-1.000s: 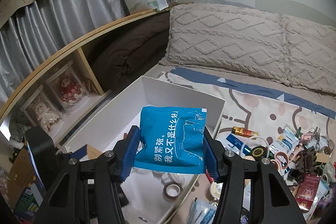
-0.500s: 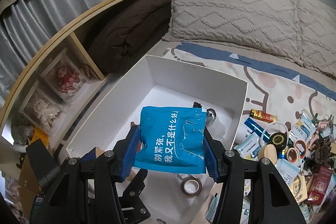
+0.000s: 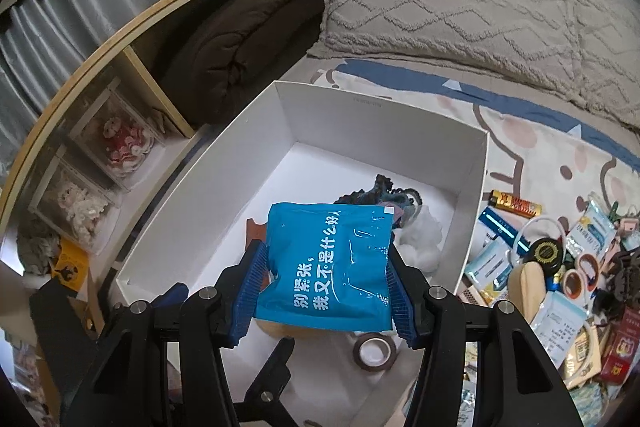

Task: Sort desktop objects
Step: 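Lower the spatula into the shoebox and open the left gripper, then lower the blue packet into the shoebox and open the right gripper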

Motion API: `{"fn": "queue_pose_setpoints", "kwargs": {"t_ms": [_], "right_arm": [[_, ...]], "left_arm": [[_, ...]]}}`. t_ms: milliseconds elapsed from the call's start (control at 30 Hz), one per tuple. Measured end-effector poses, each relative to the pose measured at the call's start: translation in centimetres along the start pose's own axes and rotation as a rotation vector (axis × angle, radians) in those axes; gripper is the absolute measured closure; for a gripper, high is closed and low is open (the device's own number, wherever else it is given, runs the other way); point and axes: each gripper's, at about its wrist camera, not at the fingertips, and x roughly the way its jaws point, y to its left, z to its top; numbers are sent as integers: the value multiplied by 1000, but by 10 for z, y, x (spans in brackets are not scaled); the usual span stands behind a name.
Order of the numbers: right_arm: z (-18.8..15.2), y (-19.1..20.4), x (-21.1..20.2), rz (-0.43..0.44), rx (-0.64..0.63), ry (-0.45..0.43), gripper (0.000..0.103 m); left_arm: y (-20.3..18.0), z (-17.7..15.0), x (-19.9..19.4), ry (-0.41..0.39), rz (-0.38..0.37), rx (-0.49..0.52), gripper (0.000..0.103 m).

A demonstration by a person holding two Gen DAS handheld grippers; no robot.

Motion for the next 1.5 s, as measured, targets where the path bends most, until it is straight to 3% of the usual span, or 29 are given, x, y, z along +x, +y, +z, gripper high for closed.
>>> {"fn": "queue_pose_setpoints", "kwargs": {"t_ms": [433,567,800,1100,1233,1367,1400,1467,1500], "right_arm": [[-5,-8,9,-1,23,16,46],[-14,-5,14,18,6,31,46],[-33,8,26,-5,-85,124,46],[-56,20,32,-27,-128,250,46],[-63,21,31,-60,-153,254,46],[-65,18,29,-35,-127,254,45],[-65,18,29,-26,-118,257,44],[-65,20,28,23,-117,256,21],[-65,23,27,33,-126,254,15]], "left_arm": [[26,0,-31,-73,63,-63,0],[37,0,-41,-104,127,-90,0],[59,-2,-55,-144,183,-172,0],[62,-2,-63,-177,194,-205,0],[62,-1,-66,-189,193,-213,0],[63,0,-64,-184,200,-212,0],[62,0,-64,-183,199,-210,0],[60,-1,-63,-181,197,-204,0],[60,-1,-63,-181,198,-201,0]]}}
